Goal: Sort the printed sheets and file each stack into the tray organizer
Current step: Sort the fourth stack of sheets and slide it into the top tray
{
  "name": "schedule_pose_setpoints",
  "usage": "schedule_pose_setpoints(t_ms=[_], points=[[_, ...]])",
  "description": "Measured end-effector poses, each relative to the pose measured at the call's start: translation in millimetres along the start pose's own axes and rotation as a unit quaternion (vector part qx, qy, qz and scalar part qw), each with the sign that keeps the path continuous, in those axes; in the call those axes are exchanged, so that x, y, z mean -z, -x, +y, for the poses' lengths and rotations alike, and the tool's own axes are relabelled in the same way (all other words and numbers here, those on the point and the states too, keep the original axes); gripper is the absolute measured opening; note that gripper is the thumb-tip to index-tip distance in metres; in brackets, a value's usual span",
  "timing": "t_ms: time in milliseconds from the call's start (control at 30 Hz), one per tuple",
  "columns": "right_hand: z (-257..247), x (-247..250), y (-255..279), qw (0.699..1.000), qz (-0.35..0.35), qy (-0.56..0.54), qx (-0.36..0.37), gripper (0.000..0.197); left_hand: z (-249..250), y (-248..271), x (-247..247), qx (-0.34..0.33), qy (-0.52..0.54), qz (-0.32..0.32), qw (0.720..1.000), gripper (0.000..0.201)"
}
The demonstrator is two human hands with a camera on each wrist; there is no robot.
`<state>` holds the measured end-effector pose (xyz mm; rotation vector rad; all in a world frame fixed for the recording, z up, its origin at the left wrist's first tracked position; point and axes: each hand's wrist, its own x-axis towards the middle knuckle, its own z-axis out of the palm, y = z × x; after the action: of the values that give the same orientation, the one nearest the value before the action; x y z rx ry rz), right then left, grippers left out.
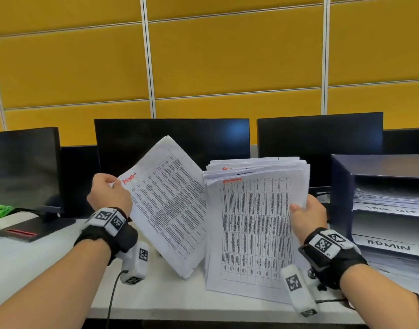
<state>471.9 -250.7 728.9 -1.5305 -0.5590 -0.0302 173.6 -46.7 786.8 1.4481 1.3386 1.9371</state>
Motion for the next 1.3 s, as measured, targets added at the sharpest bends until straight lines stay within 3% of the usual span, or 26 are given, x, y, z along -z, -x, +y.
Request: schedule_pose_setpoints(t_ms=[267, 367, 533, 667, 833, 967, 1033, 1167, 1233, 1300], points=[[2, 16, 3, 1.000, -0.001, 0.001, -0.017, 0.032, 15, -18, 26, -0.064, -0.015, 0.012, 0.998, 0.011], [0, 19, 5, 1.000, -0.014, -0.001, -0.021, 0.034, 21, -14, 26, -0.074, 0.009, -0.010, 0.997, 0.010], [-10, 17, 10, 0.999, -0.048, -0.016, 0.002, 0.033, 38, 7, 0, -0.086, 0.095, -0.128, 0.983, 0.014], [-10, 8, 8, 0.997, -0.064, -0.024, 0.017, 0.030, 59, 41, -28, -0.069, 0.174, -0.259, 0.948, 0.010], [-1, -1, 0, 0.995, -0.081, -0.055, 0.009, 0.027, 64, 68, -55, -0.015, 0.224, -0.318, 0.921, 0.002], [6, -1, -7, 0.994, -0.097, -0.054, 0.002, 0.026, 46, 72, -63, 0.036, 0.269, -0.404, 0.874, 0.028], [9, 1, -10, 0.995, -0.087, -0.055, -0.003, 0.028, 30, 75, -62, 0.037, 0.241, -0.450, 0.859, 0.018], [12, 1, -10, 0.996, -0.069, -0.056, -0.014, 0.030, -6, 79, -68, 0.083, 0.167, -0.536, 0.823, 0.049], [8, -1, -7, 0.996, -0.066, -0.060, -0.006, 0.028, -10, 89, -70, 0.057, 0.162, -0.553, 0.816, 0.051], [1, -4, -2, 0.996, -0.060, -0.064, 0.019, 0.027, -2, 101, -73, 0.014, 0.179, -0.506, 0.844, 0.047]])
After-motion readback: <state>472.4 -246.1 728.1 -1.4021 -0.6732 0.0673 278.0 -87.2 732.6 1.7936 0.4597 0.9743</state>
